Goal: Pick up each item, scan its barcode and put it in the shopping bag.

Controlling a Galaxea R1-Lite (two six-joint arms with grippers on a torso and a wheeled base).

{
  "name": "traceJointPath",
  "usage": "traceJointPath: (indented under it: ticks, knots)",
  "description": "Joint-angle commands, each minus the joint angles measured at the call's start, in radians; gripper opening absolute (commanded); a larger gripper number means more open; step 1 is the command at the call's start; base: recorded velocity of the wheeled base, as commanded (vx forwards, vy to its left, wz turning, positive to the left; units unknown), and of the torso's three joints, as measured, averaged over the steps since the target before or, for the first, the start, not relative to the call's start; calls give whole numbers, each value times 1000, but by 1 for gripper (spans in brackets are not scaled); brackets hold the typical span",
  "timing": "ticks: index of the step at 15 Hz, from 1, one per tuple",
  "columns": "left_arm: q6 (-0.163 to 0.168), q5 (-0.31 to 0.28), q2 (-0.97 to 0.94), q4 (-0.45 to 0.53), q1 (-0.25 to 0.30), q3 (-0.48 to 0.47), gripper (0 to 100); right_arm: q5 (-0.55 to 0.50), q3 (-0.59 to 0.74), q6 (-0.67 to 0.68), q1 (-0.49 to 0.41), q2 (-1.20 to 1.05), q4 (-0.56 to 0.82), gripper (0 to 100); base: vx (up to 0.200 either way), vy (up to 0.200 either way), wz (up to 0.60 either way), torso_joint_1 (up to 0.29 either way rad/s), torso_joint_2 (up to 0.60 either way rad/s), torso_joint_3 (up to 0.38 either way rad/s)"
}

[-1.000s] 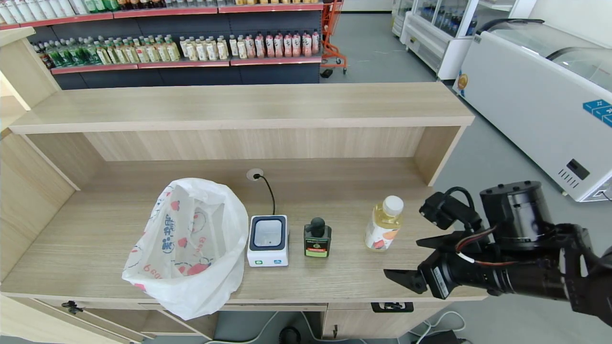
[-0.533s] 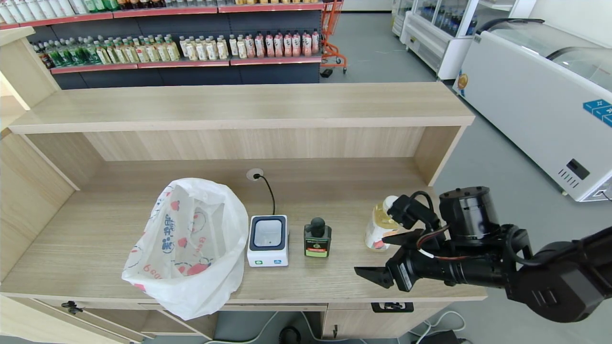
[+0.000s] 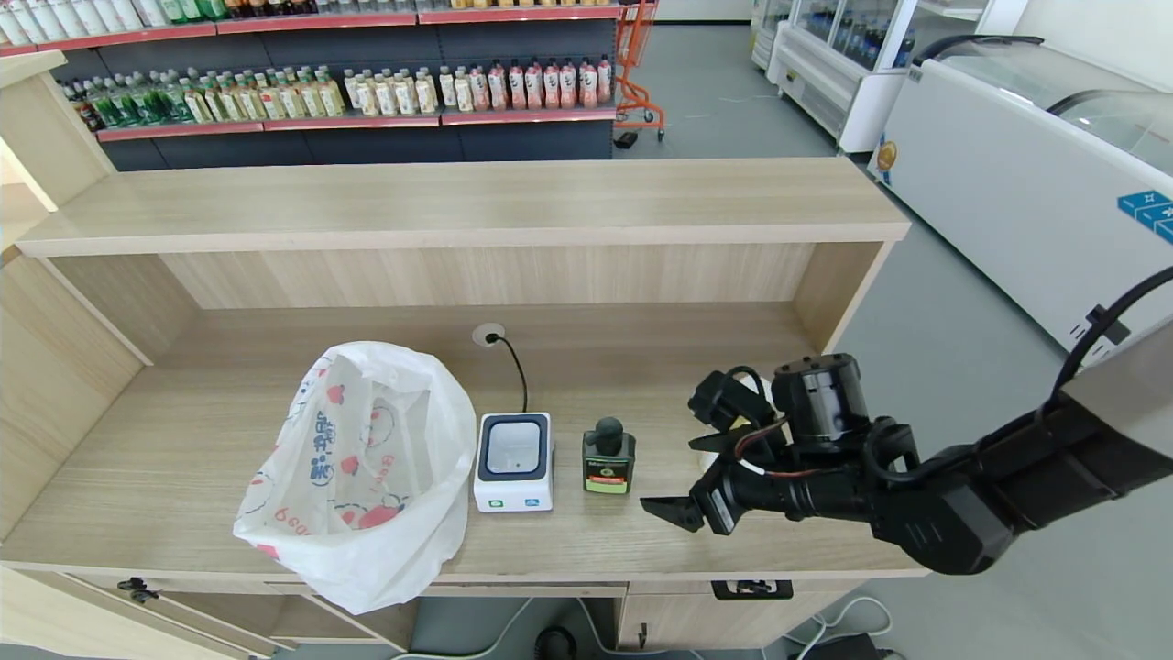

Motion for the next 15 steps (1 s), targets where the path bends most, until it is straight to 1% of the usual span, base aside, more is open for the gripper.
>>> traceJointPath:
  ticks: [1, 4, 8, 11, 12, 15]
  knots:
    - [0, 0, 0, 0, 0, 0, 100, 1, -73, -9, 13, 70, -1, 100, 0, 0, 0, 0, 0, 0]
    - [0, 0, 0, 0, 0, 0, 100, -1, -169, -20, 48, 146, 1, 100, 0, 0, 0, 0, 0, 0]
    - [0, 0, 0, 0, 0, 0, 100, -4, -257, -41, 75, 220, 10, 100, 0, 0, 0, 0, 0, 0]
    - [0, 0, 0, 0, 0, 0, 100, -8, -268, -80, 75, 248, 13, 100, 0, 0, 0, 0, 0, 0]
    - [0, 0, 0, 0, 0, 0, 100, -11, -290, -110, 74, 271, 18, 100, 0, 0, 0, 0, 0, 0]
    - [0, 0, 0, -1, 0, 0, 100, -8, -336, -127, 72, 306, 35, 100, 0, 0, 0, 0, 0, 0]
